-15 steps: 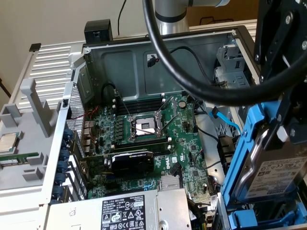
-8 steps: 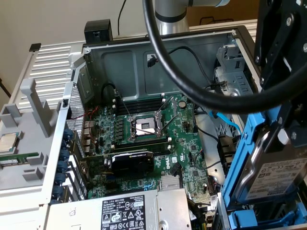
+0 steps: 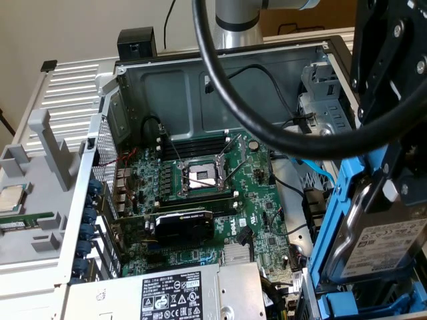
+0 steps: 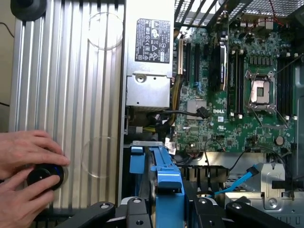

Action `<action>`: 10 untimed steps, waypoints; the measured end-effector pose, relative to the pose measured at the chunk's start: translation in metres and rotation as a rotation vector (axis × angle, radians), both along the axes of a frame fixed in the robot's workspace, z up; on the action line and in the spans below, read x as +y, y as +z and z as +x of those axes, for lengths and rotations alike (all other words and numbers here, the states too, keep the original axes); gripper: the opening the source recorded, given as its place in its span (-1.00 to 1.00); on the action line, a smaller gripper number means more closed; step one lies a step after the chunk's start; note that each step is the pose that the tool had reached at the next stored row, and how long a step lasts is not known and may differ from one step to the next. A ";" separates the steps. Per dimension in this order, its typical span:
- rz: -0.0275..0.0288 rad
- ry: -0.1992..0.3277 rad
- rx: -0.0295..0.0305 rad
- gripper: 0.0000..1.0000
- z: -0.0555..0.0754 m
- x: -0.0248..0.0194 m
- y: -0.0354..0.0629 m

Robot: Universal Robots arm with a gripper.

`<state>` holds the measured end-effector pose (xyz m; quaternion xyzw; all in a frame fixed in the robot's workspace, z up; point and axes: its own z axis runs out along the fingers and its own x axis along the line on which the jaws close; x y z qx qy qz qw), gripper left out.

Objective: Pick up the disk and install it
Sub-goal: 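Insert the disk into the insertion slot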

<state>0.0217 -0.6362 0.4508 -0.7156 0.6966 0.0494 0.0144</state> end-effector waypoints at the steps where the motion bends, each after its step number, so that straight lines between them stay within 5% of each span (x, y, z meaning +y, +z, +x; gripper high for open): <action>1: 0.0000 0.000 0.0000 -0.27 0.000 0.0000 0.0000; 10: 0.0000 0.000 0.0000 -0.27 -0.001 0.0000 -0.0021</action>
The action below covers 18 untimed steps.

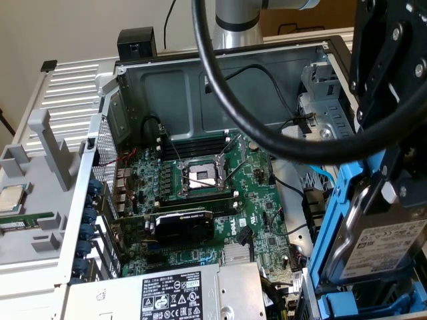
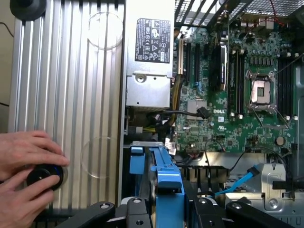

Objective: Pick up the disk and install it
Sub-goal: 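Insert the disk into the insertion slot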

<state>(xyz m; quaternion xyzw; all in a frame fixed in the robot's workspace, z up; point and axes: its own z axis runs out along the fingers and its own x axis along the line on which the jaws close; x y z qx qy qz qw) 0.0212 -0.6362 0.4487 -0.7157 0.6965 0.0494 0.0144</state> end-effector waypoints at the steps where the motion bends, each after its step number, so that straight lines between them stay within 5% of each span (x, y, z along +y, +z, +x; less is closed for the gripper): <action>1: 0.0000 0.000 0.0000 -0.27 0.000 0.0000 -0.0003; 18: -0.0001 0.000 0.0000 -0.27 0.000 0.0001 -0.0023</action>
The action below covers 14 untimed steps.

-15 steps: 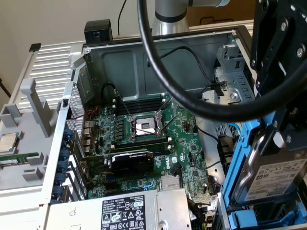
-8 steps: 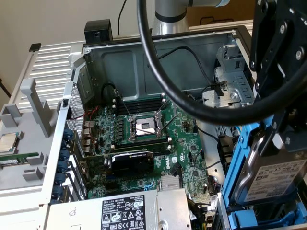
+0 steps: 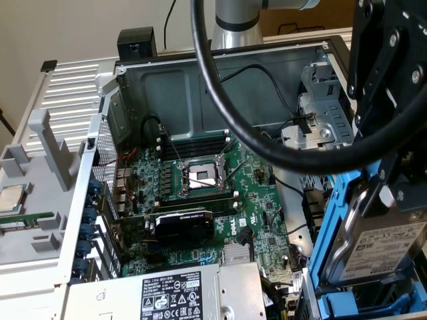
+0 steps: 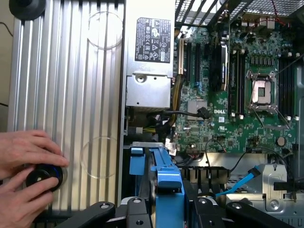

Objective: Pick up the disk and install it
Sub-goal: 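Insert the disk into the insertion slot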

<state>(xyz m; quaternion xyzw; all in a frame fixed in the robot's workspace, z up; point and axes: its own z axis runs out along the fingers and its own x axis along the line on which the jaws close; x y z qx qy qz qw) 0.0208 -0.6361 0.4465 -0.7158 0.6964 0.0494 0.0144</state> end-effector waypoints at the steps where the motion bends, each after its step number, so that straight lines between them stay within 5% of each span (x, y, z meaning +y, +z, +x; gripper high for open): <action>1: 0.0001 0.000 0.0000 -0.27 0.000 0.0000 -0.0001; 14: 0.0001 0.000 0.0000 -0.27 0.000 0.0016 -0.0001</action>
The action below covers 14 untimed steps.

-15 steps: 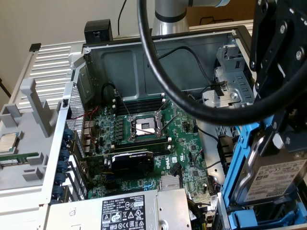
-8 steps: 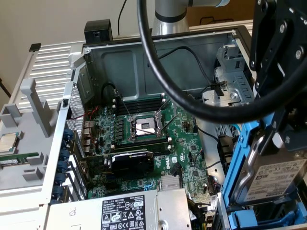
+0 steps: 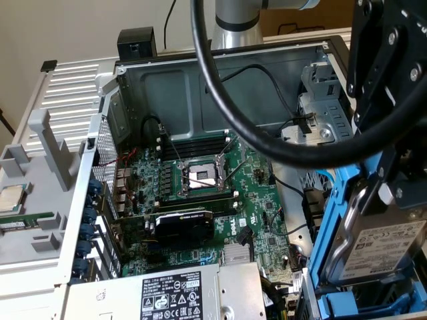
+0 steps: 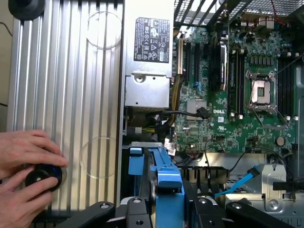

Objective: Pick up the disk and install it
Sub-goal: 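Insert the disk into the insertion slot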

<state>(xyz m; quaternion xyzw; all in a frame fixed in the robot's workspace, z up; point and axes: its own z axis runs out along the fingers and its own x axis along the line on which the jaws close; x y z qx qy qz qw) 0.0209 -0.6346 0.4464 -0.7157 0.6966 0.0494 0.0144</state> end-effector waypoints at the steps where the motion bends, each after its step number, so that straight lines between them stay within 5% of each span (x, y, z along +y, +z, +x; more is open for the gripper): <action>1: 0.0000 0.000 0.0000 -0.27 0.000 0.0000 0.0000; 14: 0.0000 0.000 -0.0001 -0.27 0.002 0.0006 0.0000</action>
